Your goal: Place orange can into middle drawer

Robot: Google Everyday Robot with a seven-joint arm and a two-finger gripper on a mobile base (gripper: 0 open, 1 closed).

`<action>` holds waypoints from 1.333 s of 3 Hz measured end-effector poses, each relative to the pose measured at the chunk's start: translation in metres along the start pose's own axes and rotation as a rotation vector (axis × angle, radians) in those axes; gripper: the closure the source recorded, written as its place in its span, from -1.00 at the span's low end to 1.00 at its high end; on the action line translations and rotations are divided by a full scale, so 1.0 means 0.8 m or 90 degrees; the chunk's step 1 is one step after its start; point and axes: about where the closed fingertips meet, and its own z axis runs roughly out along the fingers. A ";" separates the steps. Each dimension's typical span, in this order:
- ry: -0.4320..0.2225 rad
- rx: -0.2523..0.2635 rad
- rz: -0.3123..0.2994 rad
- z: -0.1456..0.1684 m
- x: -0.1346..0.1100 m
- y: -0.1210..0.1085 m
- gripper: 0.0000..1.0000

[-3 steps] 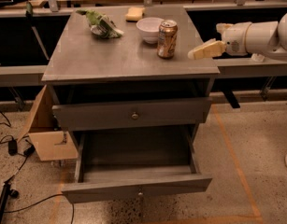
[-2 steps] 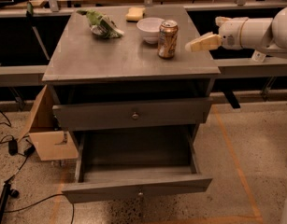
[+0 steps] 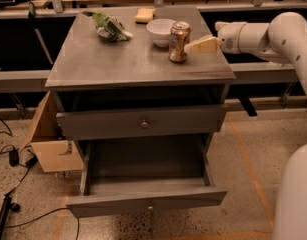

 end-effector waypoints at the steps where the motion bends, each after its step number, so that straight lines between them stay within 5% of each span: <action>1: -0.006 -0.024 0.011 0.025 -0.004 0.008 -1.00; 2: -0.015 -0.058 0.022 0.050 -0.011 0.024 -1.00; 4: -0.013 -0.117 0.021 0.075 -0.018 0.051 -0.17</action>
Offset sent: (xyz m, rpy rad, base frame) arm 0.0216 0.0632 0.0002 0.0852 0.0476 0.1358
